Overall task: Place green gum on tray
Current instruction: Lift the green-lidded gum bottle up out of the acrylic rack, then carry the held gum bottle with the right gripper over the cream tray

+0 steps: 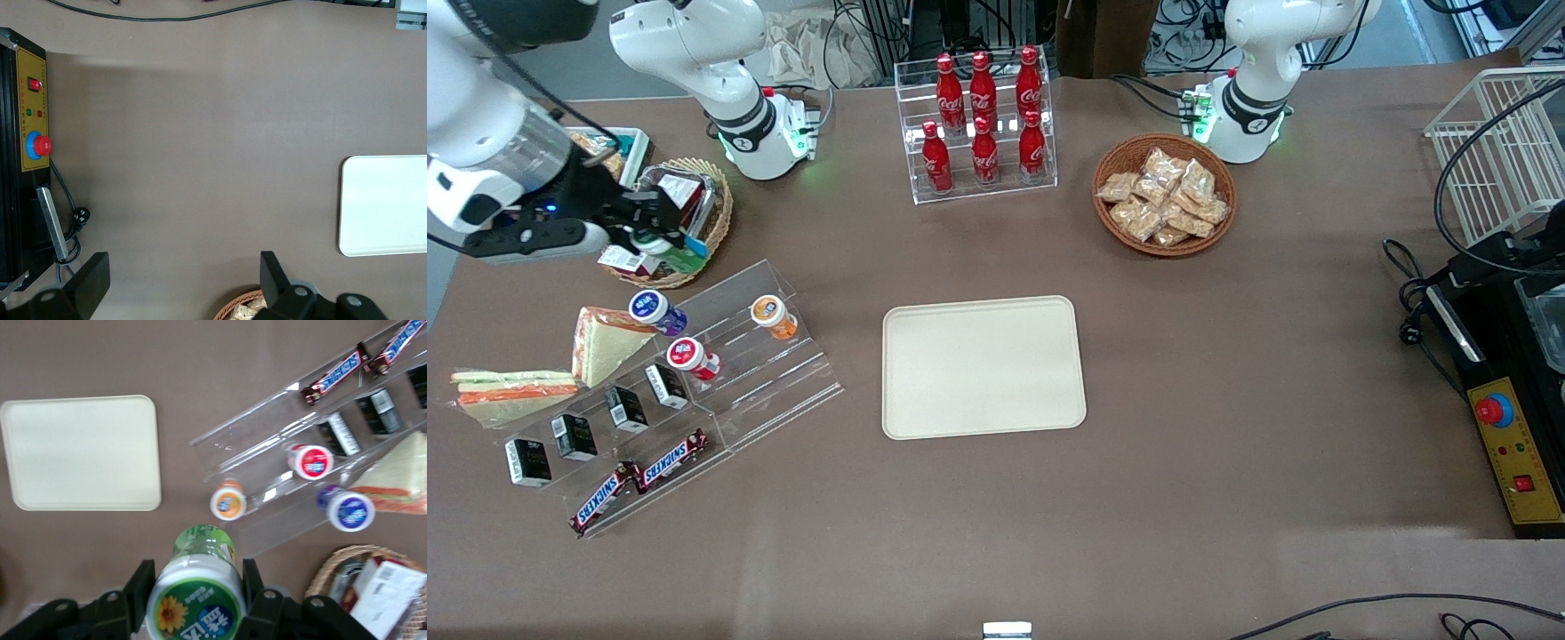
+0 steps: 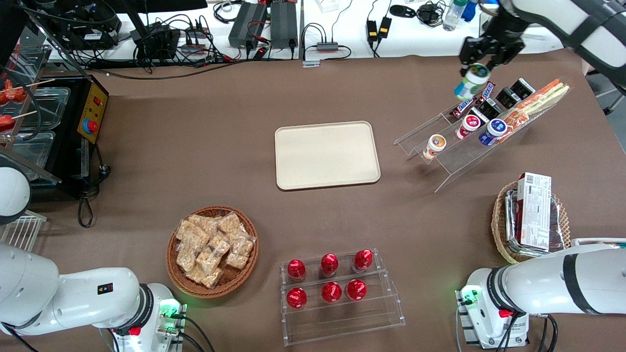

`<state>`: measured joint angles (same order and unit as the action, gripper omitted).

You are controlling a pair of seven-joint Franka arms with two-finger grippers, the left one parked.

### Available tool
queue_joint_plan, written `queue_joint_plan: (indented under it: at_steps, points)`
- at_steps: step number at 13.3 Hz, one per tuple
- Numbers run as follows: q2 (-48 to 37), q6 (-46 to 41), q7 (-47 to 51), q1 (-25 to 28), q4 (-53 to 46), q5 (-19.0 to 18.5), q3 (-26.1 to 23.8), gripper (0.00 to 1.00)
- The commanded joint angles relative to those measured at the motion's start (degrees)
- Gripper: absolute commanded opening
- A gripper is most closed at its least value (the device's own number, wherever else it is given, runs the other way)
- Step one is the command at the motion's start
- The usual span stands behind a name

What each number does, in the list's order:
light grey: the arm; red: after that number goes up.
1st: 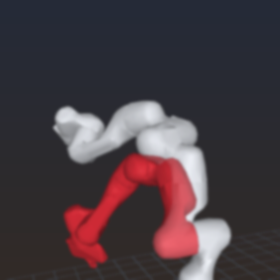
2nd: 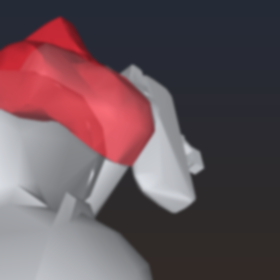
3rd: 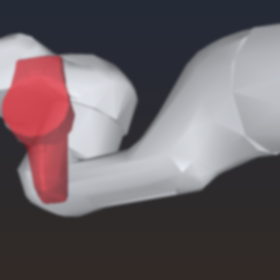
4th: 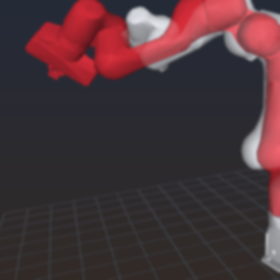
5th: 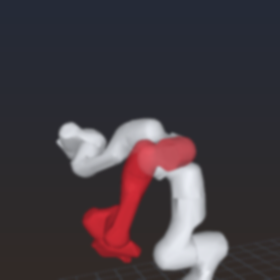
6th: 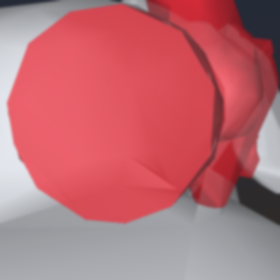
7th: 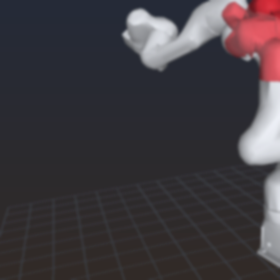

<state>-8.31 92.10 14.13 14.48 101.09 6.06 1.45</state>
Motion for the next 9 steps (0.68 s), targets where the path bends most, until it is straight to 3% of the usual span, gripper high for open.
queue_joint_plan:
  at_steps: [1,5,9]
  points:
    - [7.23,-1.31,14.2,7.99,-6.95,0.8,0.22,0.47]
    - [15.93,9.72,23.74,14.6,-6.72,1.23,0.31,0.47]
    - [18.15,29.74,25.85,16.8,8.19,1.32,0.31,0.47]
